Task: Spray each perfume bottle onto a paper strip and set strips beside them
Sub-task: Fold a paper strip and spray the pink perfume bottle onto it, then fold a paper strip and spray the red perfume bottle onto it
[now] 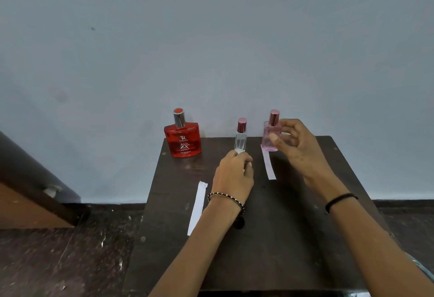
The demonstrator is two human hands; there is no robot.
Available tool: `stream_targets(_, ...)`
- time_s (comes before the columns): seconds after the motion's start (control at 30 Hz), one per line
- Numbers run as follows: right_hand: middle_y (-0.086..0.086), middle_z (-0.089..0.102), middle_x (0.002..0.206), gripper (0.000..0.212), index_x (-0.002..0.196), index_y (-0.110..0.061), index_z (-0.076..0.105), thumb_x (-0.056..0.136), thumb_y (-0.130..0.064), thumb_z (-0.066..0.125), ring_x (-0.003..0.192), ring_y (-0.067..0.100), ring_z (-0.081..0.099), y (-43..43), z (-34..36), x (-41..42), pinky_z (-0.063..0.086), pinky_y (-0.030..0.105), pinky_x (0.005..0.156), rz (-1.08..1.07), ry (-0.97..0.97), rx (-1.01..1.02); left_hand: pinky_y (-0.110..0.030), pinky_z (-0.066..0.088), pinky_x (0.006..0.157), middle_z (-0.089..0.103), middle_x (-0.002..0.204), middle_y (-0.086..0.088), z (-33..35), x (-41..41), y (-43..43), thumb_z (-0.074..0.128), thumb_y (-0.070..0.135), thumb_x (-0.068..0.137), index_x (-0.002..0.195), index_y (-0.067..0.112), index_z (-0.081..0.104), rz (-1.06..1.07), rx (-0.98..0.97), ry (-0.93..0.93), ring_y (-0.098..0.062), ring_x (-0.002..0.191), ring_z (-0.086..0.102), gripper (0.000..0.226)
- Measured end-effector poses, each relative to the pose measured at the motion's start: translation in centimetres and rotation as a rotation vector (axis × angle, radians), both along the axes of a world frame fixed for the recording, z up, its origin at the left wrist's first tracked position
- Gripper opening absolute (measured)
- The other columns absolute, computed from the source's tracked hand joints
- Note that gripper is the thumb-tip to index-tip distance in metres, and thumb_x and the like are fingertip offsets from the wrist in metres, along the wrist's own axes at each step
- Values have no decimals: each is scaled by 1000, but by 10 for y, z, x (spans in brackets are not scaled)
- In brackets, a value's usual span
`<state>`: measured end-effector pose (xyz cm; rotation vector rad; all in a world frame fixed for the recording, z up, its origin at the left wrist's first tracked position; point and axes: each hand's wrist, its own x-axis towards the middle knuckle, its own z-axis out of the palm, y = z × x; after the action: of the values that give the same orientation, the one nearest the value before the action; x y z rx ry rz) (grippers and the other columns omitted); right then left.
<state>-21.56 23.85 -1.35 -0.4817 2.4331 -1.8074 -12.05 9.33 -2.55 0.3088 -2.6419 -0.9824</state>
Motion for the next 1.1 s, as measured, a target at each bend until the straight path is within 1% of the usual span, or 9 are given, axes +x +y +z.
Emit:
stream_targets(0.1, -5, 61, 127, 37, 122, -27, 51, 90, -28, 69, 115, 12, 61, -2, -6, -7, 52, 34, 95, 30, -20, 27, -10, 38, 70, 64, 111, -5, -1, -1, -2, 58, 13, 95, 112, 14, 70, 7, 3, 0, -13, 92, 62, 20)
stream_targets(0.17, -6, 62, 126, 39, 124, -26, 51, 90, -30, 70, 114, 10, 61, -2, -10, -10, 52, 29, 93, 48, -32, 29, -10, 38, 67, 64, 109, -5, -1, -2, -3, 58, 13, 96, 111, 14, 70, 10, 4, -4, -12, 89, 61, 19)
stream_targets(0.37, -14, 63, 120, 41, 121, -32, 52, 87, -29, 74, 111, 0, 61, -3, -13, -9, 51, 15, 80, 47, -77, 14, -21, 52, 76, 64, 108, -6, 0, -1, -6, 57, 11, 96, 109, 12, 70, 25, 33, -26, -17, 91, 65, 19)
stream_targets(0.5, -6, 63, 125, 48, 125, -26, 51, 85, -16, 76, 117, 8, 60, 1, -12, -5, 47, 31, 103, 54, -104, 1, -32, 60, 73, 63, 104, -8, 4, 4, -8, 57, 9, 95, 108, 11, 71, 39, 53, -25, -21, 83, 66, 19)
stream_targets(0.63, -2, 57, 136, 59, 135, -21, 44, 86, -6, 73, 126, 13, 55, 9, -6, 6, 42, 41, 111, 29, -109, 70, -40, 61, 69, 62, 101, -9, 8, 13, -11, 58, 8, 94, 105, 10, 71, 50, 88, -34, -24, 82, 66, 17)
stream_targets(0.8, -2, 56, 138, 63, 142, -17, 38, 89, -2, 69, 127, 12, 53, 22, 1, 37, 41, 42, 112, -43, -123, 107, -36, 58, 80, 64, 102, 0, 17, 32, -21, 59, 17, 94, 104, 21, 71, 79, 54, -51, -16, 87, 65, 17)
stream_targets(0.9, -3, 56, 138, 62, 142, -19, 36, 90, -4, 67, 127, 12, 53, 24, 4, 66, 43, 40, 110, -59, -85, 184, -34, 58, 79, 67, 99, 8, 14, 56, -31, 61, 26, 93, 100, 30, 70, 128, 11, -102, -10, 88, 63, 12)
stream_targets(1.03, -6, 58, 134, 58, 139, -21, 42, 89, -10, 70, 122, 10, 57, 9, 14, 103, 47, 36, 106, 3, -30, 236, -27, 54, 75, 67, 99, 11, 9, 79, -45, 61, 28, 92, 99, 32, 70, 151, -9, -100, -8, 88, 61, 12)
stream_targets(1.1, -16, 60, 128, 53, 133, -26, 48, 87, -16, 73, 117, 4, 57, -6, 18, 118, 47, 31, 104, 73, 12, 277, -29, 54, 81, 67, 102, 11, 9, 86, -54, 61, 26, 93, 102, 32, 70, 123, -33, -108, -9, 95, 60, 15)
